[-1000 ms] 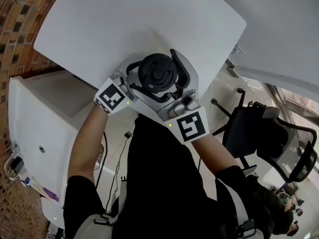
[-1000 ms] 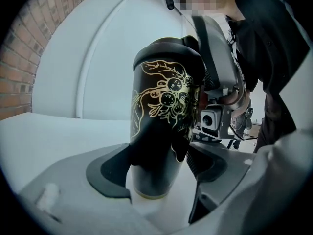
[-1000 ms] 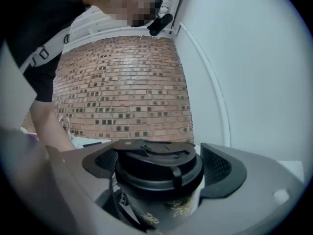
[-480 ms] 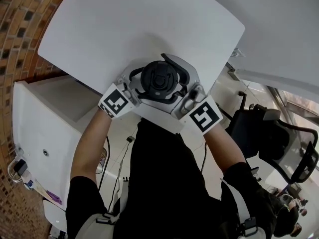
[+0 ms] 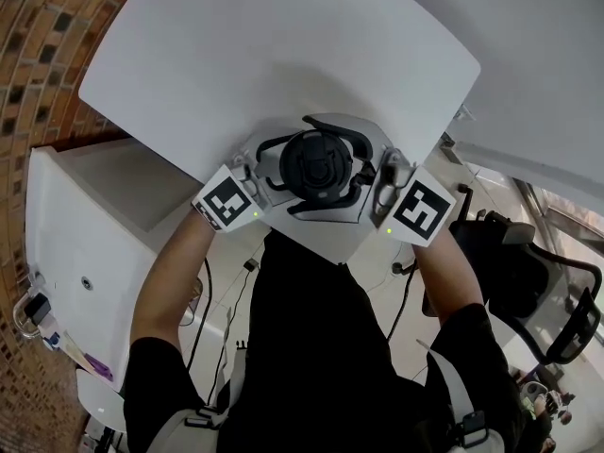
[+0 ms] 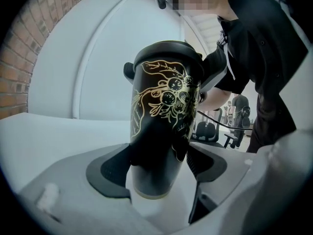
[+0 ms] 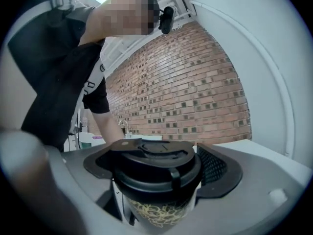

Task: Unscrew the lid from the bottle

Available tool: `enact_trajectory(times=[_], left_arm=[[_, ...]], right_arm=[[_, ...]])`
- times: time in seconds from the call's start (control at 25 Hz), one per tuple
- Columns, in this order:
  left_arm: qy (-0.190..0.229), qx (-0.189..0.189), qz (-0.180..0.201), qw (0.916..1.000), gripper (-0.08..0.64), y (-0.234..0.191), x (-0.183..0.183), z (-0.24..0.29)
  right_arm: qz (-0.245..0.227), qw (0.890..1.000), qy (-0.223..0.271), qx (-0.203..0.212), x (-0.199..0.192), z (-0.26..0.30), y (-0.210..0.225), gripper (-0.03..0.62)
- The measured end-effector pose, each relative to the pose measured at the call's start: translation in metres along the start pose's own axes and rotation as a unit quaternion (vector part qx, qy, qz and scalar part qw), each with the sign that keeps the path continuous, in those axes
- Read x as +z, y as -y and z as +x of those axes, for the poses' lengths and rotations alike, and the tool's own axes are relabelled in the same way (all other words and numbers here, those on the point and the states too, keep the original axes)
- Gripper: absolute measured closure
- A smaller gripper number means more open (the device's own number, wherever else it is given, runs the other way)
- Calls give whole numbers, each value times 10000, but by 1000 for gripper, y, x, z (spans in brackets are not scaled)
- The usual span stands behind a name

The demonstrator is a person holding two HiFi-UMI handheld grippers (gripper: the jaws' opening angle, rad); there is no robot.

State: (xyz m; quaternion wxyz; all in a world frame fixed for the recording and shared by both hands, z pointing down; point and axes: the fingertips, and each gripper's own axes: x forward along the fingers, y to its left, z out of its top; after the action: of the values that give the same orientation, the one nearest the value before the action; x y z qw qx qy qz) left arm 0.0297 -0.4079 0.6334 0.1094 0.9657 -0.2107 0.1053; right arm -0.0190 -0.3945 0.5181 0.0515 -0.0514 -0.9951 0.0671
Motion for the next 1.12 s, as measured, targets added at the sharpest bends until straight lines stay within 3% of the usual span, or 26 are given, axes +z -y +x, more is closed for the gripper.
enact_trajectory(times=[0.28, 0.44, 0.68, 0.96, 1.12], left_arm=[[-175, -434, 169, 9988, 204, 3, -1, -1], [-117, -427, 98, 9990, 204, 4, -1, -1], [-118, -403, 61, 9991, 204, 3, -2, -3], [-146, -303, 106, 9994, 198, 3, -3, -1], [-202, 38, 451, 9988, 176, 2, -4, 0]], right_arm=[[257, 9960, -66, 851, 2, 0, -6, 117], [477, 9935, 76, 1031, 6, -1, -7, 115], [724, 9924, 520, 851, 23, -1, 0, 115], [919, 9911, 912, 319, 42, -18, 16, 115], [955, 9907, 965, 20, 43, -30, 20, 115]])
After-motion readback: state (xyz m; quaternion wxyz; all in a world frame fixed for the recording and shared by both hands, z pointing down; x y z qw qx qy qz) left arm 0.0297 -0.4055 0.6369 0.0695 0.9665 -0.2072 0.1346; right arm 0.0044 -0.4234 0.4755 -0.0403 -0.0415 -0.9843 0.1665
